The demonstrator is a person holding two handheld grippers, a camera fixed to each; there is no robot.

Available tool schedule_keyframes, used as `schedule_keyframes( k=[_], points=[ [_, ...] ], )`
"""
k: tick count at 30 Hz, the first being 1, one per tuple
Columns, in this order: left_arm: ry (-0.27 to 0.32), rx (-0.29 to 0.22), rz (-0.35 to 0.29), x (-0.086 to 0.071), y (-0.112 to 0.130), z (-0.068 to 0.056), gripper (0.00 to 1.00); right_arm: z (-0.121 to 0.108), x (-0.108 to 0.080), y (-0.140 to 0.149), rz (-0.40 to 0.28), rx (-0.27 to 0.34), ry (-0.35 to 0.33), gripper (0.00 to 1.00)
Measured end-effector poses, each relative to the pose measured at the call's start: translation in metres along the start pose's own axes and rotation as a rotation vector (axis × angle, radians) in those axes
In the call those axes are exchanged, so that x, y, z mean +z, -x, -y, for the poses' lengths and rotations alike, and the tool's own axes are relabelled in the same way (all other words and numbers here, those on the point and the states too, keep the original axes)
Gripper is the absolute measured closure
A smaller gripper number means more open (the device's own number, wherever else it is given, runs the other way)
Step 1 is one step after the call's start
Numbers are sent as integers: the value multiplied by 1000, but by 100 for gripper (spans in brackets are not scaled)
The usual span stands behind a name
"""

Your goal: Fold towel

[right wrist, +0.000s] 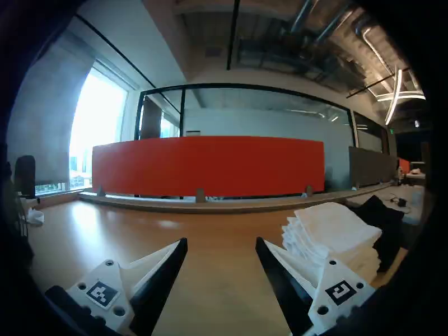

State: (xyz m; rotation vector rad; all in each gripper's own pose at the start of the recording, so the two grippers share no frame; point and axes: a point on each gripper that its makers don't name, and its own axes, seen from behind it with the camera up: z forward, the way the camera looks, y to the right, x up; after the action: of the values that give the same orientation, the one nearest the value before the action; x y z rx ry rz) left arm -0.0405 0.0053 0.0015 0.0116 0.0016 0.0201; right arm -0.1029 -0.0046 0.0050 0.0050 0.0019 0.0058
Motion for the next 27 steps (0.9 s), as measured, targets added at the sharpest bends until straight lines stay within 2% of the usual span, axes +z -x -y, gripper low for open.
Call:
schedule_keyframes(
  k=[27],
  points=[
    [0, 0, 0, 0, 1, 0, 2, 4, -6, -1, -7, 0, -8, 5]
  ],
)
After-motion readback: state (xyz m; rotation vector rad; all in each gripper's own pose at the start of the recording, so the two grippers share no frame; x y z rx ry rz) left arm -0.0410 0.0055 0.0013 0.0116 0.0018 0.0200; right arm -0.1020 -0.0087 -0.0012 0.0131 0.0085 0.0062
